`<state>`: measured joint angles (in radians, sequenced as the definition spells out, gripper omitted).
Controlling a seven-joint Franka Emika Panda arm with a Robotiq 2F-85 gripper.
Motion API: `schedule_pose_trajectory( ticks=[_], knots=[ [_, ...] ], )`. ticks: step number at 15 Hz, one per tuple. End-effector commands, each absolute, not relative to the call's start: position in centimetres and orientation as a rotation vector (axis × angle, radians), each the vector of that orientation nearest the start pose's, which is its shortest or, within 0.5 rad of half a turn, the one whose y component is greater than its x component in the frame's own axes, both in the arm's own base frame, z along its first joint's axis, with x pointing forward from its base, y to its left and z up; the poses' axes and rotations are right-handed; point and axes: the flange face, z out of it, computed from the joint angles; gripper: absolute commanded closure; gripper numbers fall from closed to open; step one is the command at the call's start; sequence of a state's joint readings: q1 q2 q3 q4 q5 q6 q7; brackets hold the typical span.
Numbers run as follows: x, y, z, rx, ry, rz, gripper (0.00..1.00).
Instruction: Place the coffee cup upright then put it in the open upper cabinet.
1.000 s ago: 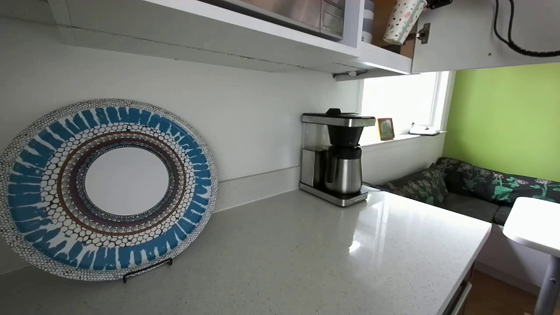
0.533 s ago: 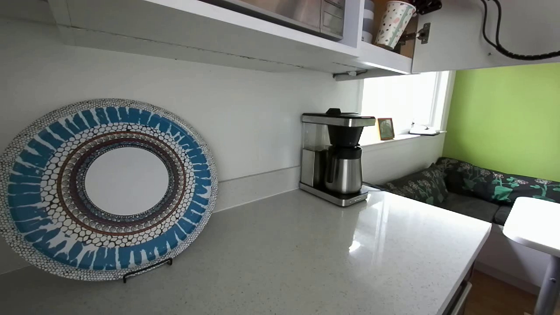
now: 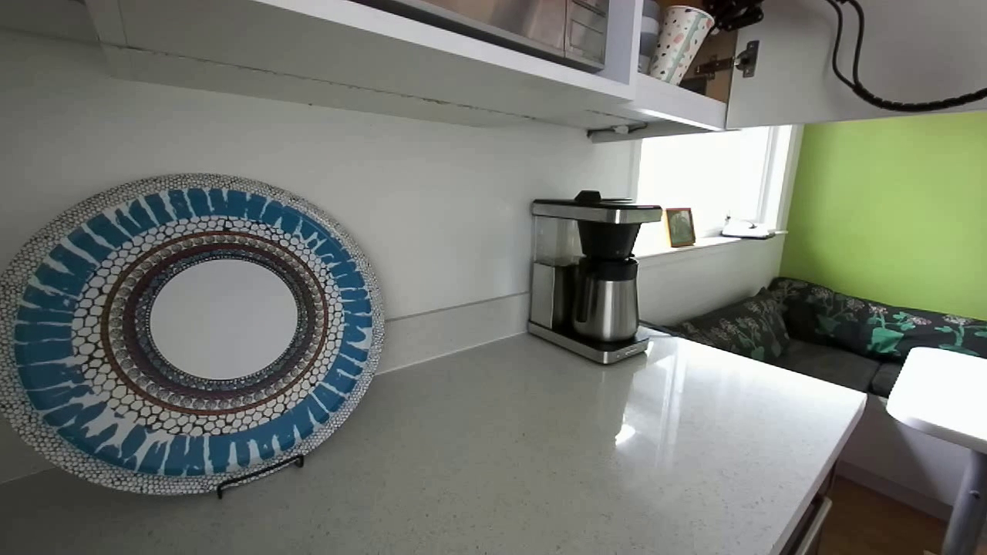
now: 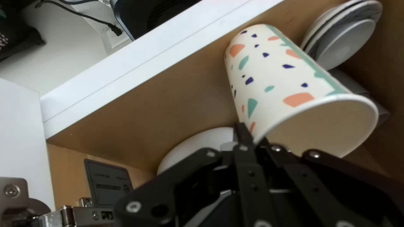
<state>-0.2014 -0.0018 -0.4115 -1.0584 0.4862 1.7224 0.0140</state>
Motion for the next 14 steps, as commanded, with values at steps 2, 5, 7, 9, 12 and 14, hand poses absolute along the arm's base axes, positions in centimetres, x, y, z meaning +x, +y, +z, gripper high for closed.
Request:
schedule_pose_trajectory(
  ticks=[2, 5, 7, 9, 12, 14],
  knots=[
    [45.4, -25.4, 88.8, -2.55, 0.801, -1.076, 0.57],
    [45.9, -25.4, 88.7, -2.53, 0.84, -1.077, 0.33],
    [46.2, -25.3, 88.9, -2.508, 0.871, -1.089, 0.19],
    [46.3, -25.3, 89.3, -2.486, 0.9, -1.104, 0.04],
    [45.4, -25.6, 90.4, -2.442, 0.91, -1.153, 0.0],
    [44.2, -25.6, 91.1, -2.442, 0.884, -1.154, 0.0]
  ],
)
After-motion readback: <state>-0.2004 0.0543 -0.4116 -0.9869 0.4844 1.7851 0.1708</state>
